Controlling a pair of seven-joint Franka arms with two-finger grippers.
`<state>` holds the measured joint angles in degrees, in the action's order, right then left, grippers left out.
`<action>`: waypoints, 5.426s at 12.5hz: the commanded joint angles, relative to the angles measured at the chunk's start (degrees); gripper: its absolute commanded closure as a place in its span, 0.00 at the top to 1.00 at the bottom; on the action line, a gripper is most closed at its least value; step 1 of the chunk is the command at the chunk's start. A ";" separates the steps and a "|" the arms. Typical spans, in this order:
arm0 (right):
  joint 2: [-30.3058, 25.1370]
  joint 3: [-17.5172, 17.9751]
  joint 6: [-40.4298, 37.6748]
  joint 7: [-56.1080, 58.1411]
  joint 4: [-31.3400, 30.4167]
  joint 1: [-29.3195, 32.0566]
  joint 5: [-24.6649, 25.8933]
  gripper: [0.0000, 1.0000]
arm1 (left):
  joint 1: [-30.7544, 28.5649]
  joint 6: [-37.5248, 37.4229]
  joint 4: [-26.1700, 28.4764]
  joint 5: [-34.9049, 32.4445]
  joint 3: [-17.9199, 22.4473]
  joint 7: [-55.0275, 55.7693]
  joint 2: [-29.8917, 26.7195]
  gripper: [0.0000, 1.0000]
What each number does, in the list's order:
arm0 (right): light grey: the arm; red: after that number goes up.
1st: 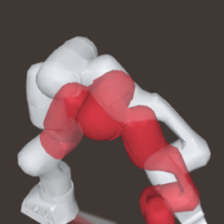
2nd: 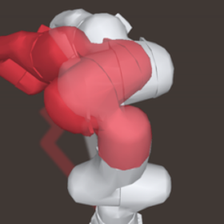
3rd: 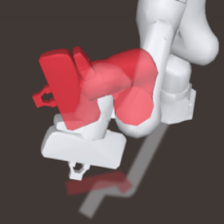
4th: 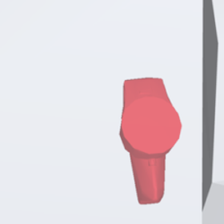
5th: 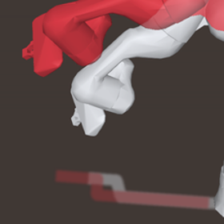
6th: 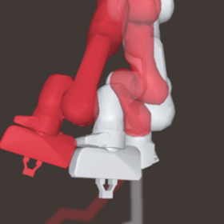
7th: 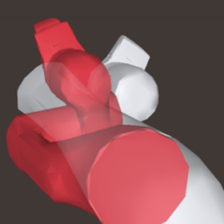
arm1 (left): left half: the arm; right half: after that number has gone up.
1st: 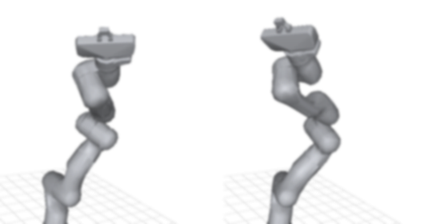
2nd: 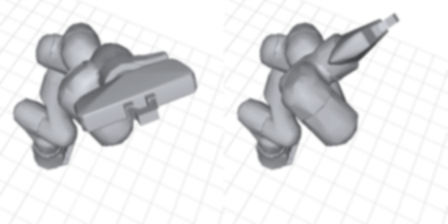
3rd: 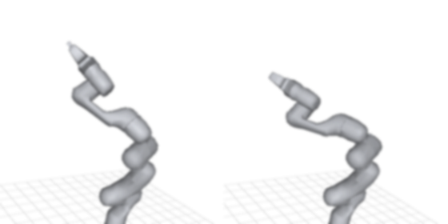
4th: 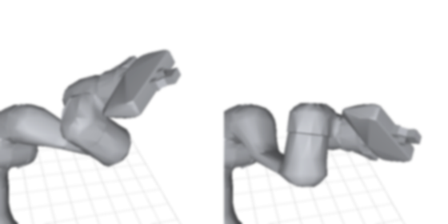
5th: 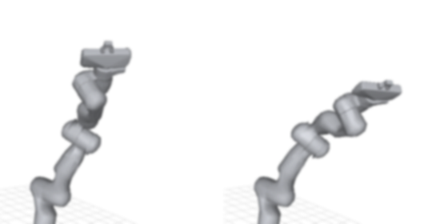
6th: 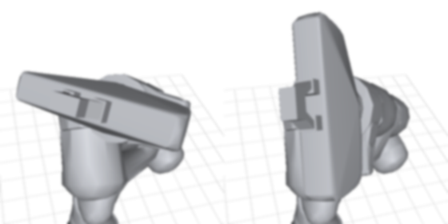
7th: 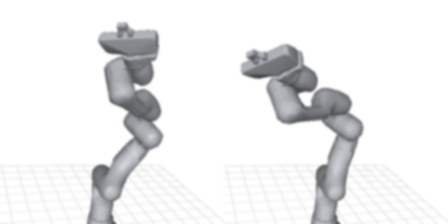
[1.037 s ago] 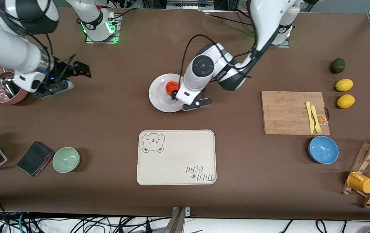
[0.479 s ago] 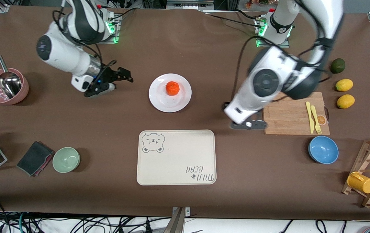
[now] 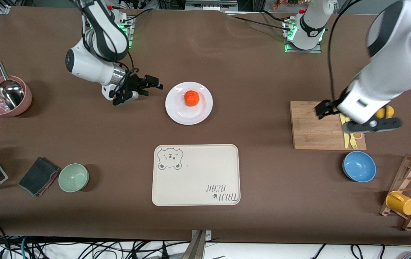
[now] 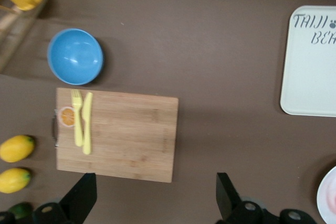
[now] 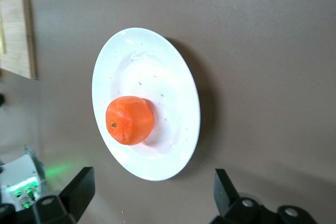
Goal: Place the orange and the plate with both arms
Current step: 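Release the orange onto the plate while the right gripper reaches forward, then retract the left gripper while the right gripper grasps the plate rim, then slide the plate with the right gripper onto the bear placemat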
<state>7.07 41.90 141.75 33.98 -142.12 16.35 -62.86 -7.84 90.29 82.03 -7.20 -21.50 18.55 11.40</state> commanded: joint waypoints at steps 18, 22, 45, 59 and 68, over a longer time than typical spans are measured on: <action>24.39 -0.32 15.93 23.85 6.77 -7.47 -18.97 0.27 | 7.32 1.21 11.93 6.76 14.64 -11.08 -11.49 1.00; 25.98 -1.73 15.93 26.49 7.82 -7.47 -18.97 0.09 | 7.32 1.03 11.93 6.76 14.64 -11.00 -11.49 1.00; 43.89 -7.00 4.16 -29.11 48.57 -9.75 24.60 0.00 | 6.79 -0.90 11.93 6.76 14.90 -11.08 -11.49 1.00; 54.72 -12.37 -0.86 -39.60 66.45 -16.09 34.12 0.65 | 6.79 -0.99 11.93 6.76 14.99 -11.08 -11.49 1.00; 43.14 -16.31 -11.82 -39.26 62.33 -15.21 38.95 1.00 | 6.79 -0.99 11.84 6.76 14.99 -11.08 -11.49 1.00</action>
<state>55.55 27.43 133.29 -4.40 -76.14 0.74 -25.24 -0.85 89.72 93.19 -1.52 -6.77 8.87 1.00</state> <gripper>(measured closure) 0.000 0.000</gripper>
